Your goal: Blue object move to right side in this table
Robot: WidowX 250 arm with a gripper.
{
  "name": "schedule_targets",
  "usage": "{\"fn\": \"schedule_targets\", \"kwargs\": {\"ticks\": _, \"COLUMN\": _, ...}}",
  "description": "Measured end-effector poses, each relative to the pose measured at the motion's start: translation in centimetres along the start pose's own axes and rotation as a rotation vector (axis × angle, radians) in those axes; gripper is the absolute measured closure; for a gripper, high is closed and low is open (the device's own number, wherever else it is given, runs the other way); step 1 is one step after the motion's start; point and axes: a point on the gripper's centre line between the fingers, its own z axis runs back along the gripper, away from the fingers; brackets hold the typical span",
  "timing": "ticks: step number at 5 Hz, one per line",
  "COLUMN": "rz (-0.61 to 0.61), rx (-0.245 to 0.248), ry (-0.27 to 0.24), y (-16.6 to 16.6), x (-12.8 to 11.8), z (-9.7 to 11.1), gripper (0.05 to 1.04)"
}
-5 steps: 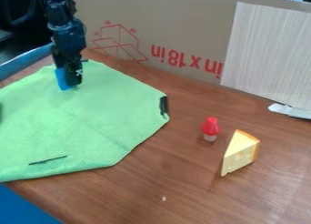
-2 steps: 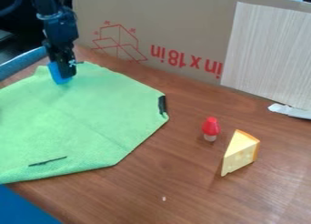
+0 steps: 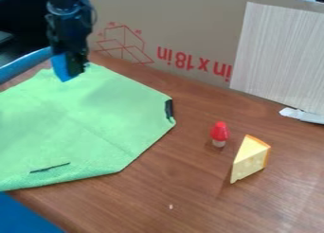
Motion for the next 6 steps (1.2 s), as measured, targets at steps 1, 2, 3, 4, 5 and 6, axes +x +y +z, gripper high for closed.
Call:
{"fn": "schedule_targets", "kwargs": {"ticks": 1, "rz": -0.119, "rx": 0.026, "ry": 0.013, "y": -5.0, "x": -0.5, "z": 2.1, "gripper": 0.491}}
{"fn": "schedule_targets", "kwargs": {"ticks": 2, "rz": -0.237, "rx": -0.020, "ry": 0.048, "y": -9.2, "x": -2.2, "z": 2.9, "gripper": 0.491}}
{"fn": "schedule_targets", "kwargs": {"ticks": 3, "rz": -0.347, "rx": -0.097, "ry": 0.062, "y": -13.1, "x": -2.6, "z": 3.9, "gripper": 0.491}}
{"fn": "schedule_targets", "kwargs": {"ticks": 4, "rz": -0.418, "rx": -0.151, "ry": 0.071, "y": -16.2, "x": -3.2, "z": 5.4, "gripper": 0.491}}
{"fn": "schedule_targets", "kwargs": {"ticks": 5, "rz": -0.503, "rx": -0.178, "ry": 0.086, "y": -19.4, "x": -4.1, "z": 6.8, "gripper": 0.491}}
{"fn": "schedule_targets", "kwargs": {"ticks": 6, "rz": -0.545, "rx": -0.183, "ry": 0.079, "y": -21.4, "x": -5.1, "z": 7.7, "gripper": 0.491}}
